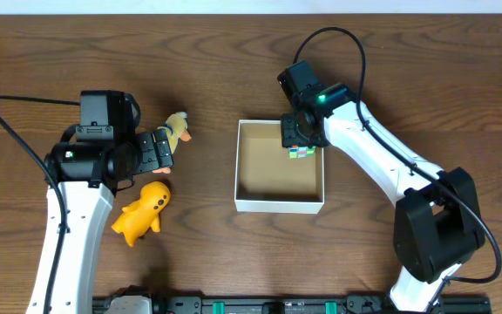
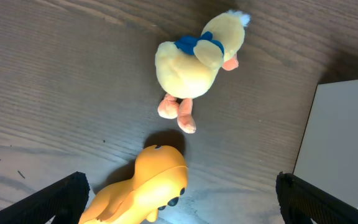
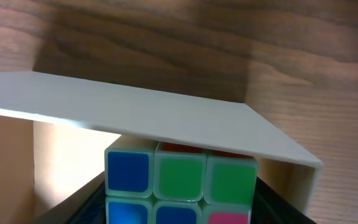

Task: Pack container
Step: 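Carry the cube into the white box and release it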

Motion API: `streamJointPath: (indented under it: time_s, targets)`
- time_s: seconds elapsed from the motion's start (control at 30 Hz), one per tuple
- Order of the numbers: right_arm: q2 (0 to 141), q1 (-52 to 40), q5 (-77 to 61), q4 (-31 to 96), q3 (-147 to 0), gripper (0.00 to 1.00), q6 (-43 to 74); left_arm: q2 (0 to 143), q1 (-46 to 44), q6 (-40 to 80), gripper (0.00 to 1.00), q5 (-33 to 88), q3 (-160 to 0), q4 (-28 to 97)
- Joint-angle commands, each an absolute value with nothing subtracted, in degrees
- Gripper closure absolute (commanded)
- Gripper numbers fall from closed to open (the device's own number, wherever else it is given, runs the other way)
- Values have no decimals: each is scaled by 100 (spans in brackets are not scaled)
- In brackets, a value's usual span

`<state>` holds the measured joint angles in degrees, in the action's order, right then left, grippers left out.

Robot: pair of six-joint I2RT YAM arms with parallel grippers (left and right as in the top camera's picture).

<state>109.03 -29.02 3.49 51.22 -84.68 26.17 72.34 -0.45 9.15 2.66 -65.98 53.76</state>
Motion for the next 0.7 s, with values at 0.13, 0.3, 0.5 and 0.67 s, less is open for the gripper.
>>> streamJointPath:
  time_s: [0.13, 0.3, 0.5, 0.67]
  targets:
    - [10980, -2932, 471, 5122, -8497, 73, 2783, 7262, -58, 862, 2, 259, -6698, 5395]
    - [10980, -2932, 469, 5122, -8497, 59, 2783, 7262, -58, 862, 2, 257, -6698, 5395]
    - [10980, -2932, 467, 5122, -8497, 46, 2781, 7262, -58, 862, 2, 257, -6698, 5395]
    - [10980, -2932, 447, 5144, -8497, 32, 2781, 7262, -58, 862, 2, 257, -6698, 5395]
